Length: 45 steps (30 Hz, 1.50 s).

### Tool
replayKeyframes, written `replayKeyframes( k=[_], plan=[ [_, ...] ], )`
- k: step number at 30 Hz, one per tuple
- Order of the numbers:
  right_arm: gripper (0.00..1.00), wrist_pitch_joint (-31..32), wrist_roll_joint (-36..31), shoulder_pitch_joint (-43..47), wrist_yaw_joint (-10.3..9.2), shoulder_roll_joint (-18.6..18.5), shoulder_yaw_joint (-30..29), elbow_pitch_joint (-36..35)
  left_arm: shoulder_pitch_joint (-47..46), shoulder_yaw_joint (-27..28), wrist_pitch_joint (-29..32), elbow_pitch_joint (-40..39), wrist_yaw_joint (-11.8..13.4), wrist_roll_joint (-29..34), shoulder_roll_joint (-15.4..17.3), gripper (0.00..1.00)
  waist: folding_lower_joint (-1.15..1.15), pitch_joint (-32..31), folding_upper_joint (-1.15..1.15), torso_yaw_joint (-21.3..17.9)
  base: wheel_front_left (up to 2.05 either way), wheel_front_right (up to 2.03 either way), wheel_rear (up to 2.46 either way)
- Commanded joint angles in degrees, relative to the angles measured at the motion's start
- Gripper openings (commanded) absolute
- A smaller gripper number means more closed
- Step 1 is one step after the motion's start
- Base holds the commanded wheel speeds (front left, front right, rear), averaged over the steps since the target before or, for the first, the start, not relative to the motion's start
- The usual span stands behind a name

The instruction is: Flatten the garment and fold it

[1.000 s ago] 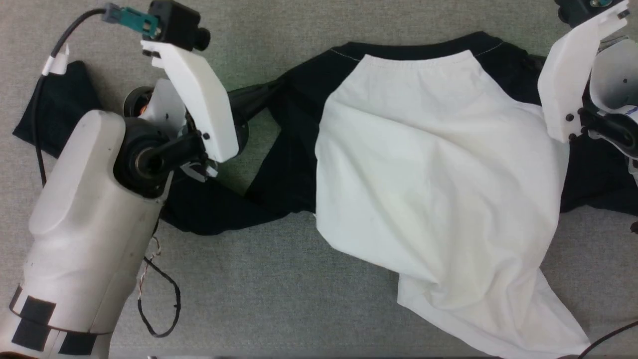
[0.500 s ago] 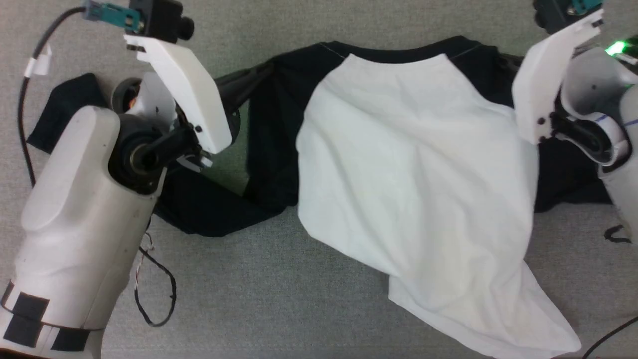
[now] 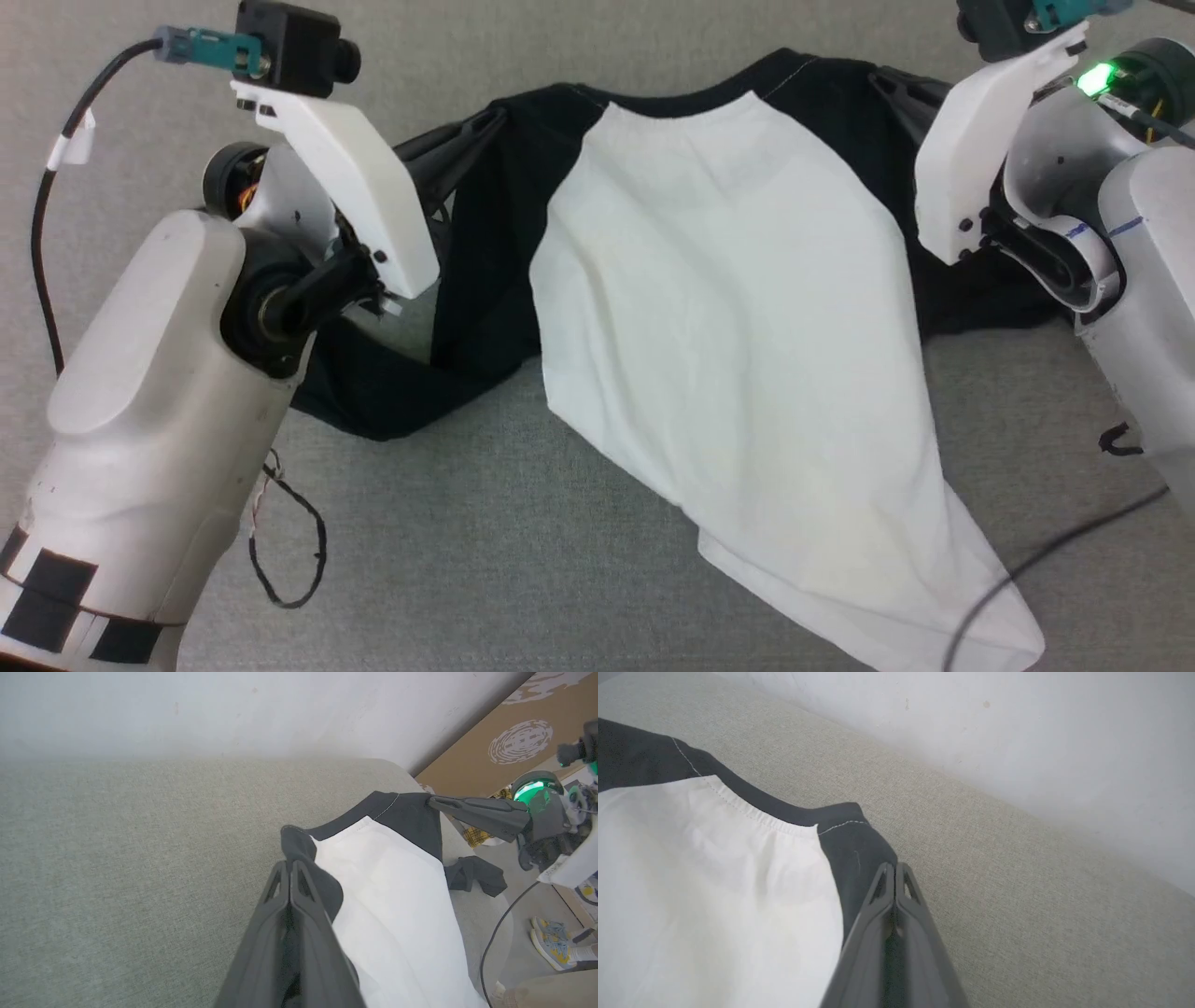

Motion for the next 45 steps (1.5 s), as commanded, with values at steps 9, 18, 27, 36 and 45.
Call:
replayKeyframes(
  k=[9,18,27,36,45],
  plan=[
    [0.0,-7.27,-0.42,-1.34,-0.03,0.85,0.94,2.39,-0.86,-1.46,-6.29,0.94,-0.37,3.05,2.11,0.0,0.0,-10.8,0.0,-0.2,0.0,0.0,0.0],
    [0.0,-14.32,-5.01,-6.31,-0.03,5.14,-3.9,7.11,-5.49,-0.07,-16.05,4.95,2.82,10.03,1.4,0.0,0.0,-16.35,0.0,-0.79,0.0,0.0,0.0],
    [0.0,-18.21,-11.04,-13.15,-0.03,9.91,-10.21,14.3,-13.26,-0.65,-18.84,8.92,5.04,14.5,-0.04,0.0,0.0,-20.5,0.0,-1.02,0.0,0.0,0.0],
    [0.0,-19.75,-14.88,-18.55,-0.03,12.4,-13.19,19.53,-19.05,-0.9,-19.64,12.53,5.21,15.68,-1.36,0.0,0.0,-21.76,0.0,-0.75,0.0,0.0,0.0],
    [0.0,-19.7,-15.98,-21.42,-0.03,13.81,-12.71,22.39,-20.95,-1.83,-20.44,15.29,4.67,16.42,-1.86,0.0,0.0,-22.34,0.0,-0.83,0.0,0.0,0.0]
  ],
)
